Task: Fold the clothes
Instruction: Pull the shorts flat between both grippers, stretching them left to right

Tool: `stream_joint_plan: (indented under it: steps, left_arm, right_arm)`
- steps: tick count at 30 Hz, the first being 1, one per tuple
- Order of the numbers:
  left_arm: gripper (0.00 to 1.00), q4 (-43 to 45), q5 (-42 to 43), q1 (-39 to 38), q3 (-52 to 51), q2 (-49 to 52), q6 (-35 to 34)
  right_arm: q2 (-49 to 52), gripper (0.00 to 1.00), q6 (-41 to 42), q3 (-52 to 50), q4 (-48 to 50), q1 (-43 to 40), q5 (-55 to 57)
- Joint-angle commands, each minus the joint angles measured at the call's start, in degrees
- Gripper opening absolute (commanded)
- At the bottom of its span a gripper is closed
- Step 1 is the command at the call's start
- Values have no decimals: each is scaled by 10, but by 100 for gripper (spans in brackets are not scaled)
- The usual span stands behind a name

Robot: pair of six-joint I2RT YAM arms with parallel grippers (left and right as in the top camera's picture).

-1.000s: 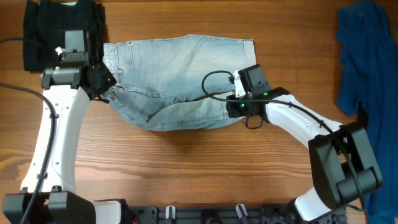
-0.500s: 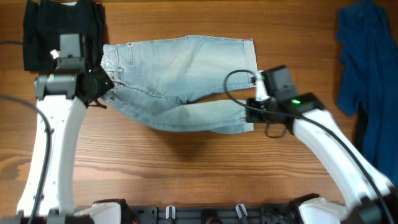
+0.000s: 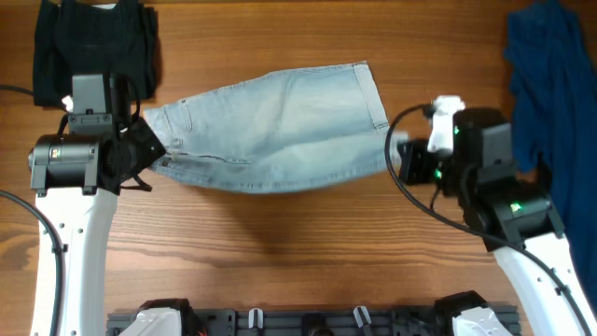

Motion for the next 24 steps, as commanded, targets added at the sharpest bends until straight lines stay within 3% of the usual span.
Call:
stream_joint_plan:
  steps: [1,7,13,22,23,24]
  left_arm:
    - [4,65,-13,3,1,7,-4]
    - [4,190,-19,11,1,92,-3]
    - [4,255,-19,34,1,196,-4]
    - [4,428,-18,41,1,302,-3]
    - [8,438,-16,41,1,307,-3]
    - [19,446,-11,41,1,309,-3]
  right_arm:
    - [84,4,-20,14,68,-15,21]
    - [246,4,-29,42,172,-54,20]
    - [315,4,-34,65,228,-60,12]
    - [423,4,-12,65,389,-60,-26]
    - [433,4,-2,65,404,-60,-25]
    - [444,4,0,65,418,-60,-26]
